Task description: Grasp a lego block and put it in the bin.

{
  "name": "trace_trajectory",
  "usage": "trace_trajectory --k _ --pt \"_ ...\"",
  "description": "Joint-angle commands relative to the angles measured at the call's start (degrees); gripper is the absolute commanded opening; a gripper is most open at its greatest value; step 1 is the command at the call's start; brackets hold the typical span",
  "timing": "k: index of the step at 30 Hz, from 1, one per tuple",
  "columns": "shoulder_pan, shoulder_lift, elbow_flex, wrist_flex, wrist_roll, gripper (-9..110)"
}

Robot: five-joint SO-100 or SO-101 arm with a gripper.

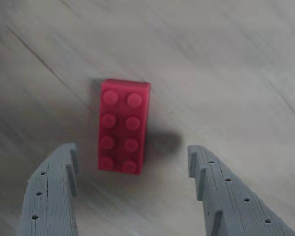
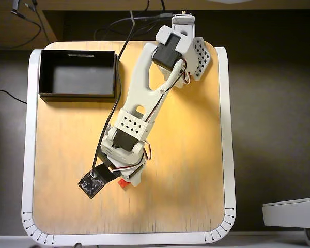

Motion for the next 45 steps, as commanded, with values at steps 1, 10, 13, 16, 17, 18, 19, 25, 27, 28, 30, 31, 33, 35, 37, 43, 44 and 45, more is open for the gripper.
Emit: trace_trajectory --k 1,10,13,16,17,18,19,25,27,28,30,31,33,35,37,43,44,45 --pt "0.2 0.5 -7.6 -1.8 -0.6 23" --pt "0.2 -0.8 -7.6 -5.2 -1.3 22" --pt "0.2 -1.1 -7.6 -5.4 -1.2 20" --pt "0.2 -1.4 -7.6 -5.4 -1.1 16" --pt "0.2 -1.5 -7.6 -5.4 -1.0 15" --pt "0.2 -1.6 -7.6 -5.4 -1.0 13" --pt "0.2 -1.7 -7.6 -5.4 -1.0 13" --pt "0.6 -2.3 -7.5 -5.4 -0.4 7" --pt "0.8 -2.3 -7.5 -5.4 -0.1 0" --pt "1.0 -2.3 -7.5 -5.4 -0.2 0" --pt "1.2 -2.3 -7.5 -5.4 -0.3 0" --pt "1.4 -2.2 -7.5 -5.4 -0.3 0" --pt "1.8 -1.8 -7.5 -5.0 0.0 0" --pt "2.4 -1.0 -7.5 -3.7 0.8 0" --pt "3.3 0.8 -7.5 -2.0 1.1 0" --pt "6.4 11.8 -7.5 6.9 2.0 0" --pt "7.0 14.1 -7.5 8.9 2.0 0" --pt "7.5 16.4 -7.5 11.0 2.2 0"
